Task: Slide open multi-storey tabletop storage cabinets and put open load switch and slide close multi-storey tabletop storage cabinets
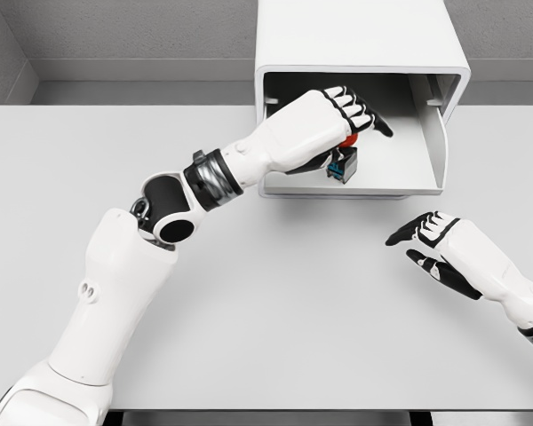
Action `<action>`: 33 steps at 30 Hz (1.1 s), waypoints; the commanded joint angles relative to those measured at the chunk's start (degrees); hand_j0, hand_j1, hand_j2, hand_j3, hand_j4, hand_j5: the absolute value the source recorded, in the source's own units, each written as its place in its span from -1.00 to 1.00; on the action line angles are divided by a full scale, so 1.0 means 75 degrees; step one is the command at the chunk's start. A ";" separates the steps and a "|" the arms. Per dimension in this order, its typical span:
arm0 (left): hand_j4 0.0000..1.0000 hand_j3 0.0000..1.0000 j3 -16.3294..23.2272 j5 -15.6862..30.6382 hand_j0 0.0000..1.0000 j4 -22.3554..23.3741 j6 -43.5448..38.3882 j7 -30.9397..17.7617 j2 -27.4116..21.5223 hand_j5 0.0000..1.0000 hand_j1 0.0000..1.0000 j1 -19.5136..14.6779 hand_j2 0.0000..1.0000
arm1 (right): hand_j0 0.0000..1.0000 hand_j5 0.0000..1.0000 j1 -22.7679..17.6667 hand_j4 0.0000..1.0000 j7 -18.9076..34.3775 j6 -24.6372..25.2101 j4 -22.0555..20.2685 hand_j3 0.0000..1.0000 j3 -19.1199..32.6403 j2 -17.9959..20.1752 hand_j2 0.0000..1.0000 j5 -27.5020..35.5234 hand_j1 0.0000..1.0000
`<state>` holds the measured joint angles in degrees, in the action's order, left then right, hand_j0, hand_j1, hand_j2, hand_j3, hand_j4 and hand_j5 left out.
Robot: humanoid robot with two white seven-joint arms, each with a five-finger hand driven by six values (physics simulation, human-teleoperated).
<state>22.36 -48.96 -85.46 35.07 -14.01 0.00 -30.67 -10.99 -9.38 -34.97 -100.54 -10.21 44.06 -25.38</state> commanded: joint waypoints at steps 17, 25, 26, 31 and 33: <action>0.81 0.81 -0.0076 0.0141 0.81 -0.0066 -0.0010 0.0017 0.0001 0.81 0.81 -0.0012 0.81 | 0.16 0.16 0.0000 0.16 0.0008 -0.0004 -0.0025 0.16 0.0002 0.0009 0.16 0.0044 0.16; 0.87 0.87 -0.0099 0.0141 0.87 -0.0254 -0.0010 0.0017 0.0001 0.87 0.87 -0.0023 0.87 | 0.17 0.17 0.0000 0.17 -0.0003 -0.0004 -0.0037 0.17 0.0002 0.0009 0.17 0.0044 0.17; 0.88 0.88 -0.0099 0.0141 0.88 -0.0301 -0.0010 0.0017 0.0001 0.88 0.88 -0.0012 0.88 | 0.17 0.17 0.0000 0.17 -0.0003 -0.0004 -0.0037 0.17 0.0002 0.0009 0.17 0.0055 0.17; 0.88 0.88 -0.0099 0.0141 0.88 -0.0383 -0.0010 0.0017 0.0001 0.88 0.88 -0.0012 0.88 | 0.17 0.17 0.0000 0.17 -0.0003 -0.0004 -0.0037 0.17 0.0002 0.0009 0.17 0.0044 0.17; 0.88 0.88 -0.0099 0.0141 0.88 -0.0406 -0.0010 0.0017 0.0001 0.88 0.88 0.0012 0.88 | 0.17 0.17 0.0000 0.17 0.0008 -0.0004 -0.0037 0.17 0.0002 0.0009 0.17 0.0044 0.17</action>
<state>21.67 -48.28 -88.23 35.07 -13.93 0.00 -30.59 -10.99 -9.36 -34.97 -100.78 -10.21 44.06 -25.36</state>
